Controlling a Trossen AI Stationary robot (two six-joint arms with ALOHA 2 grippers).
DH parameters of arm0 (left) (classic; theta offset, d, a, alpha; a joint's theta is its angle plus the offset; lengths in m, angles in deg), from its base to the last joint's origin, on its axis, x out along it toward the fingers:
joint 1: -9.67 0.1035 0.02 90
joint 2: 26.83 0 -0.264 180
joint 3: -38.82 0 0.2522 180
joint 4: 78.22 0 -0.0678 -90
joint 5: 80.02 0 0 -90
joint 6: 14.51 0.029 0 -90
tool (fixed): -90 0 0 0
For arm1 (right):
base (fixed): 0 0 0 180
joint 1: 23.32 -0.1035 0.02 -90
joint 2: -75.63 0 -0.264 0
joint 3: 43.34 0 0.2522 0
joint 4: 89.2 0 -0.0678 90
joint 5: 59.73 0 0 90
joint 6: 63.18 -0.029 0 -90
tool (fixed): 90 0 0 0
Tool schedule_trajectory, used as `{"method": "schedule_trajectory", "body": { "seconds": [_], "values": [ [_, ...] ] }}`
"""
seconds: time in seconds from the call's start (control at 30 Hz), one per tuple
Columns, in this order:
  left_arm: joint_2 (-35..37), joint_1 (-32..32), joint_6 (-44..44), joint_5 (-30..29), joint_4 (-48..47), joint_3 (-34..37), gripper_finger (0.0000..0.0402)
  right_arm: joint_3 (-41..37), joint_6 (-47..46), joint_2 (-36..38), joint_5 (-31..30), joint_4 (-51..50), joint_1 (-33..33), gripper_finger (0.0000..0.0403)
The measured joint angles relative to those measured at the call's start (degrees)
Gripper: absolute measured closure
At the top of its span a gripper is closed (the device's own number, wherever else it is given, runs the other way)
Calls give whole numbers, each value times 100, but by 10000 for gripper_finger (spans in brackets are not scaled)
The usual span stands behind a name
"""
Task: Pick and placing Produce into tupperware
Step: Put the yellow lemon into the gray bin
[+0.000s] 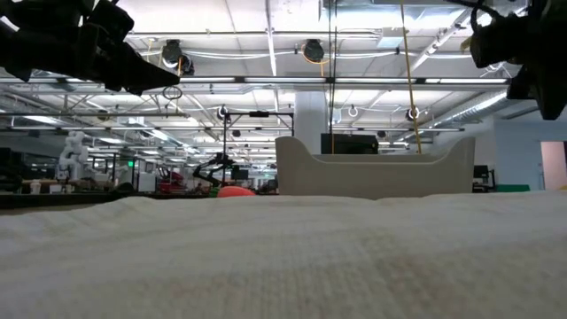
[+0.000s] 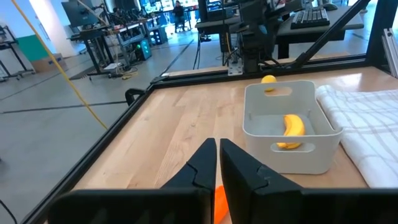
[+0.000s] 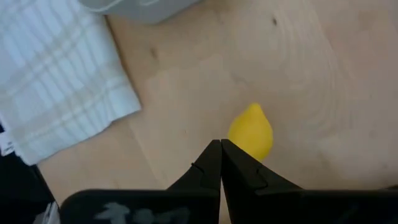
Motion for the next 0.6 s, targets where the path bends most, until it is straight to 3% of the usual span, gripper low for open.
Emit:
{"method": "schedule_trajectory", "body": {
  "seconds": [0.3,0.6],
  "values": [
    [0,0,10,0,34,0,376,0,-195,-401,575,-79,0,403],
    [0,0,14,0,34,0,376,-2,-173,-465,432,-76,0,396]
  ]
}}
